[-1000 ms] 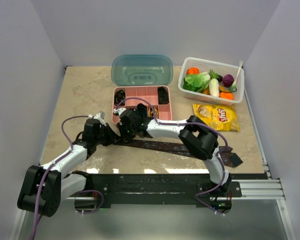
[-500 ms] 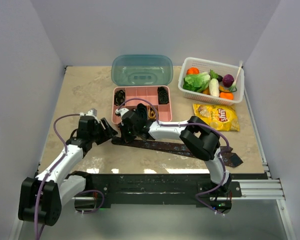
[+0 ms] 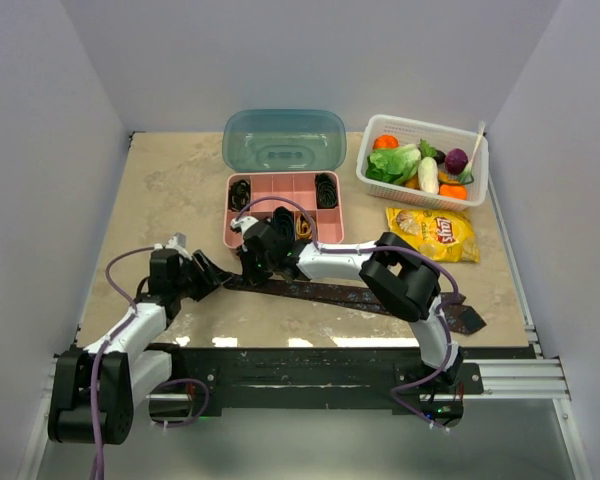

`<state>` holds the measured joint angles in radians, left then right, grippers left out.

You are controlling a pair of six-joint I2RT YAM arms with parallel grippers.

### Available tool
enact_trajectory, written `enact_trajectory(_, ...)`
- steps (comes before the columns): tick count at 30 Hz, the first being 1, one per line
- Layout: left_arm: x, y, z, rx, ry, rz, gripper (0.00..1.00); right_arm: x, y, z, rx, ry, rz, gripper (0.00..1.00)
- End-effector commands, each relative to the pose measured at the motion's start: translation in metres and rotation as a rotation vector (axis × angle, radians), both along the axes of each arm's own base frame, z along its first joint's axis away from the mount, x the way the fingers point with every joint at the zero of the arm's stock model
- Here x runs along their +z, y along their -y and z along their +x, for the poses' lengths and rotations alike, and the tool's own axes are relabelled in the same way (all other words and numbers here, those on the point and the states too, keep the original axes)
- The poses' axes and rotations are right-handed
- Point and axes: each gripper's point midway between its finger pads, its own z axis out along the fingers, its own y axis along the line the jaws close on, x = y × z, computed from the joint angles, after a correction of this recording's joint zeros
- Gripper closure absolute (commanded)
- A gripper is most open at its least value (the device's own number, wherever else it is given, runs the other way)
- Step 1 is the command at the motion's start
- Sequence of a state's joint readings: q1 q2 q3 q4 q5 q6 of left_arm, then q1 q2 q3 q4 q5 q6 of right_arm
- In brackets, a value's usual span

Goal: Roll the ties
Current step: Roll the tie at the center of the board.

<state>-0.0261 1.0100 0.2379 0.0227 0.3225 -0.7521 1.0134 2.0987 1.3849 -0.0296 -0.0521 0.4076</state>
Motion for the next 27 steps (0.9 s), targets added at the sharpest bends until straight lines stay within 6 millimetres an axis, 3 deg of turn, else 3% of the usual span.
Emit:
enact_trajectory(1,0.002,0.010,0.004,-0.022,0.039,-0.071,0.50,-0.012,0.018,-0.012,0.001,-0.029,-0.077,1.00)
enact_trajectory(12,0.002,0.011,0.004,-0.021,0.071,-0.079,0.81,-0.002,0.014,-0.010,0.002,-0.018,-0.058,1.00)
enact_trajectory(19,0.013,0.011,0.009,-0.040,0.122,-0.068,0.98,0.025,0.010,-0.003,-0.005,0.020,-0.025,1.00)
enact_trajectory(27,0.024,0.006,0.013,-0.049,0.142,-0.020,1.00,0.049,0.004,0.001,-0.002,0.049,0.011,1.00)
